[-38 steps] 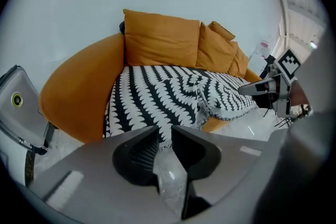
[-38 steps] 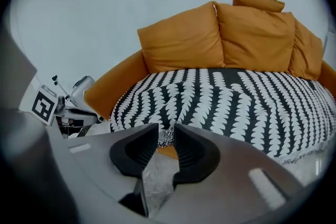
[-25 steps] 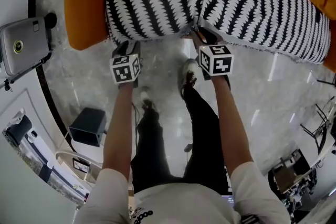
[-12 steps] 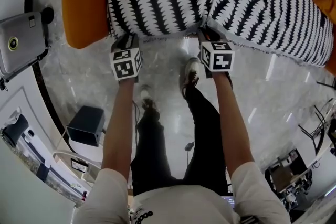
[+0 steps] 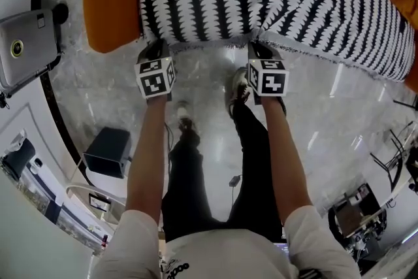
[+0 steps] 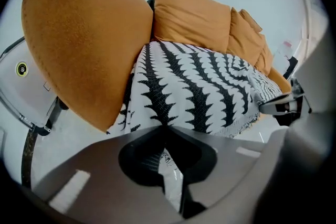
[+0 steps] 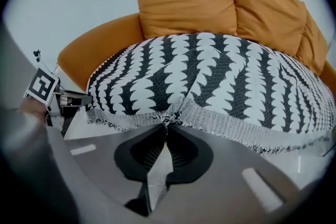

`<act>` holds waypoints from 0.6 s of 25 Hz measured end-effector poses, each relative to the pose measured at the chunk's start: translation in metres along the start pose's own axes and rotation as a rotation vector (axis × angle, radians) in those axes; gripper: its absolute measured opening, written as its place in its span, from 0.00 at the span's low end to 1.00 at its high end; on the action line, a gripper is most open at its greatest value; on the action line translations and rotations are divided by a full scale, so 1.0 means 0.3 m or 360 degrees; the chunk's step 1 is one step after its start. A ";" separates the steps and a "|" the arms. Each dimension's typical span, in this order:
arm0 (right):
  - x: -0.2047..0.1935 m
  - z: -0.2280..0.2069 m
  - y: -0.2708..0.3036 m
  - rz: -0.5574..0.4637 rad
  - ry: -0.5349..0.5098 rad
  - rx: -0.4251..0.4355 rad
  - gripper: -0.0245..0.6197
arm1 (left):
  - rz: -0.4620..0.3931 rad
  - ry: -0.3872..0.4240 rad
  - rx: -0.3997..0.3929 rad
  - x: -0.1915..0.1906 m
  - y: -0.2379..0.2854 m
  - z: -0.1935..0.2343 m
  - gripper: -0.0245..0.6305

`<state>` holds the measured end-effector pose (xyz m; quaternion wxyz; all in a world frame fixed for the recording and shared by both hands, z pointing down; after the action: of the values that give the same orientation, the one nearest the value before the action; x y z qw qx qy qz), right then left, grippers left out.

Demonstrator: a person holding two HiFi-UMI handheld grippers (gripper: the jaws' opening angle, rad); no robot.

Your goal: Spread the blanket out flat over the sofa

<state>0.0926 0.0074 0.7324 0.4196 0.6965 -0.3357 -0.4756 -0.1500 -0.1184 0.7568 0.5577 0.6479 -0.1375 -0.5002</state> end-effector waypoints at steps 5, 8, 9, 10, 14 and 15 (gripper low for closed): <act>-0.015 0.080 -0.237 0.0100 0.0021 -0.0044 0.07 | 0.0017 -0.0062 0.0009 0.077 -0.198 0.007 0.07; -0.012 0.111 -0.365 0.0151 -0.0020 -0.0048 0.07 | 0.0009 -0.0100 0.0027 0.129 -0.296 -0.019 0.07; -0.016 0.122 -0.365 0.0163 -0.0037 -0.0035 0.07 | 0.0012 -0.0106 0.0050 0.132 -0.304 -0.013 0.07; -0.028 0.137 -0.344 0.0171 -0.0049 -0.0013 0.07 | 0.0016 -0.0105 0.0081 0.124 -0.301 0.003 0.07; -0.141 0.235 -0.178 0.0173 -0.0044 0.0079 0.07 | 0.0025 -0.0042 0.0208 0.031 -0.241 0.111 0.07; -0.174 0.252 -0.137 0.0163 -0.0038 0.0082 0.07 | 0.0016 -0.0016 0.0220 0.010 -0.213 0.129 0.07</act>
<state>0.0072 0.0501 0.7005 0.4213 0.6831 -0.3881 -0.4530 -0.2039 -0.1215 0.7051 0.5134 0.6817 -0.1777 -0.4900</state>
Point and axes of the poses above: the fingertips, and each gripper's own axes: y forward along the fingers, z to its left, x out of its top, the point moved 1 cm from there along -y, backward along the fingers, and after that the axes turned 4 degrees about y, right-handed, at the moved point
